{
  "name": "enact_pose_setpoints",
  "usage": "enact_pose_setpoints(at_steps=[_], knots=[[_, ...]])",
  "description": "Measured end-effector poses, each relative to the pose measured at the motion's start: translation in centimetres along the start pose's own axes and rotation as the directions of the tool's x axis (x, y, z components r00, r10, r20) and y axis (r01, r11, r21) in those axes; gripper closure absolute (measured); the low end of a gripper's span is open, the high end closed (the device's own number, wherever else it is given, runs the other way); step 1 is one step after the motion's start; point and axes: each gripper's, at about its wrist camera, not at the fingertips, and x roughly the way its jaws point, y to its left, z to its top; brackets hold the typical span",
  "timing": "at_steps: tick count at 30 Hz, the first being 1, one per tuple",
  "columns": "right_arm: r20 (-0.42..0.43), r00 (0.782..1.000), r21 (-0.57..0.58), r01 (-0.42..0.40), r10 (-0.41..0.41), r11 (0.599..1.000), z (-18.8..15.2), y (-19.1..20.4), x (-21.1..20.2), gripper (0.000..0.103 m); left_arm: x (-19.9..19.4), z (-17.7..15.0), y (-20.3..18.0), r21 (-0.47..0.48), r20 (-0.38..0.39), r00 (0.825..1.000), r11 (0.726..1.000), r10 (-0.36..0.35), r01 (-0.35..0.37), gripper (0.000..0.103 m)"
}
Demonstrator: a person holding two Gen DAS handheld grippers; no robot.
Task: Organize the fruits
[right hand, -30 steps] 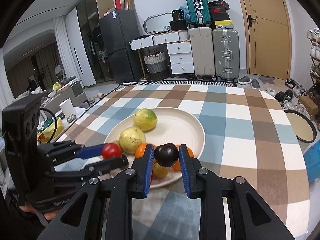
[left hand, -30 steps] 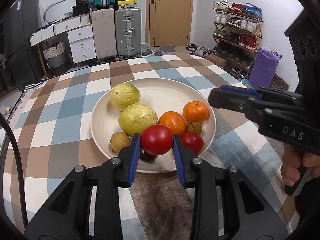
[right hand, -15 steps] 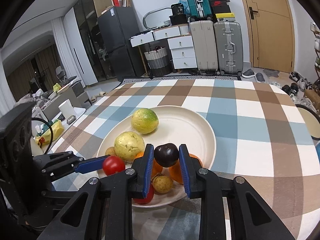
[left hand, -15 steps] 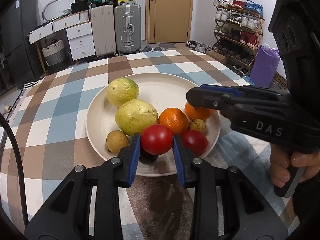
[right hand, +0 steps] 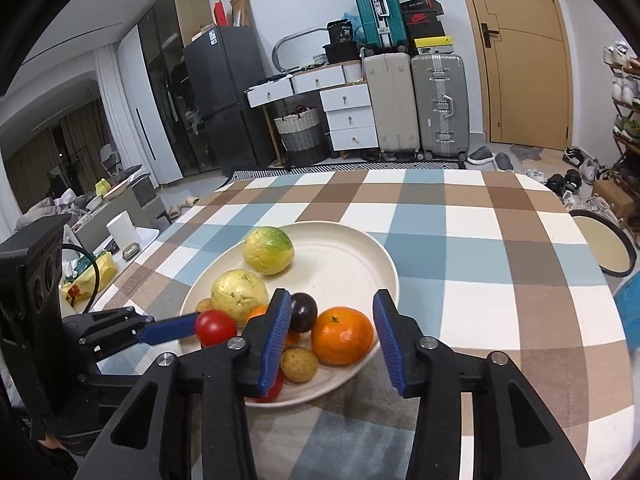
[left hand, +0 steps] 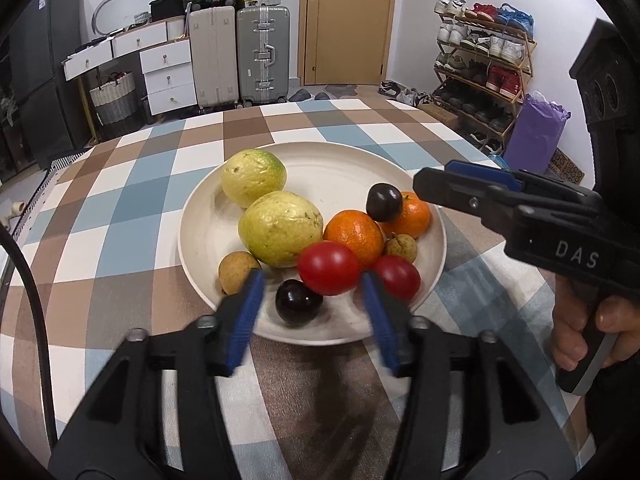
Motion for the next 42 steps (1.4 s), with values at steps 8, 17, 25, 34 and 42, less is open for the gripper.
enact_pose_setpoints(at_steps=[8, 17, 25, 34, 42], knots=[[0.043, 0.998, -0.036, 0.04, -0.039, 0.999, -1.1, 1.0, -1.7, 0.007, -2.1, -0.7, 0.9, -0.032, 0.053, 0.998, 0.999, 0.036, -0.034, 0.01], [0.074, 0.997, -0.01, 0.03, -0.029, 0.999, -2.0, 0.9, -3.4, 0.0, -5.1, -1.8, 2.4, -0.069, 0.127, 0.989, 0.995, 0.081, -0.072, 0.0], [0.133, 0.991, -0.016, 0.012, -0.01, 1.0, -2.8, 1.5, -5.2, 0.0, -7.2, -3.0, 3.3, -0.084, 0.164, 0.981, 0.992, 0.107, -0.094, 0.0], [0.161, 0.987, -0.017, -0.021, 0.023, 1.0, -3.0, 1.5, -6.0, 0.0, -7.4, -3.2, 3.9, -0.09, 0.176, 0.978, 0.992, 0.108, -0.093, 0.0], [0.153, 0.988, -0.044, -0.006, 0.013, 0.999, -3.1, 2.1, -5.8, 0.0, -7.4, -3.3, 4.7, -0.136, 0.179, 0.978, 0.987, 0.106, -0.082, 0.0]])
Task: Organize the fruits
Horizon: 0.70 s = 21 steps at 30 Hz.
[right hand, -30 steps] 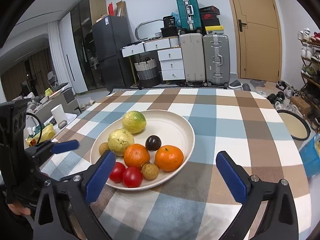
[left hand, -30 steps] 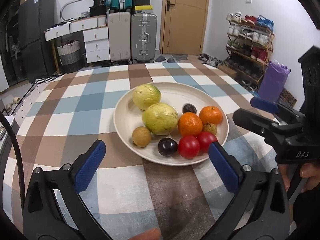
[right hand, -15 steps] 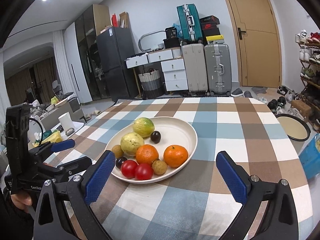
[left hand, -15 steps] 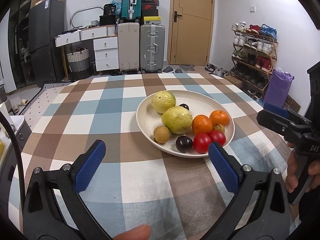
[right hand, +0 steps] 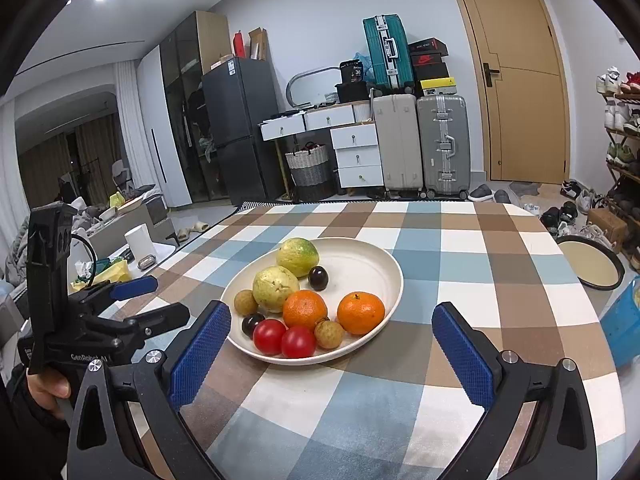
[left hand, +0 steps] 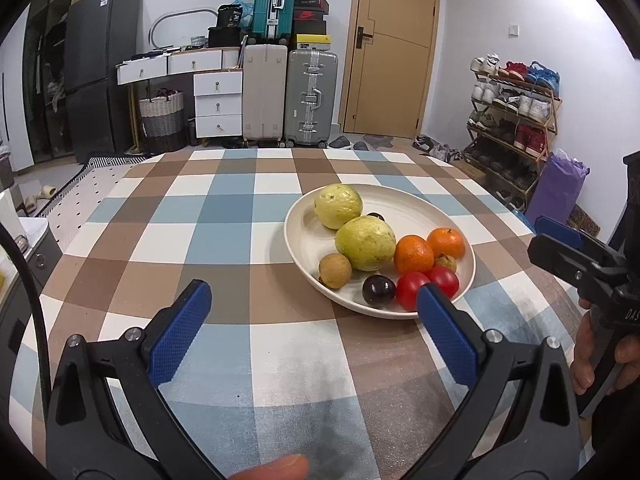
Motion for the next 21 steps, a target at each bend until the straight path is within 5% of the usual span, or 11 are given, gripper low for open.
enact_pose_setpoints(at_steps=[21], knots=[[-0.004, 1.0, -0.021, 0.001, -0.001, 1.0, -0.04, 0.41, -0.06, 0.0, -0.09, 0.02, -0.12, 0.008, 0.005, 1.0, 1.0, 0.004, -0.004, 0.0]])
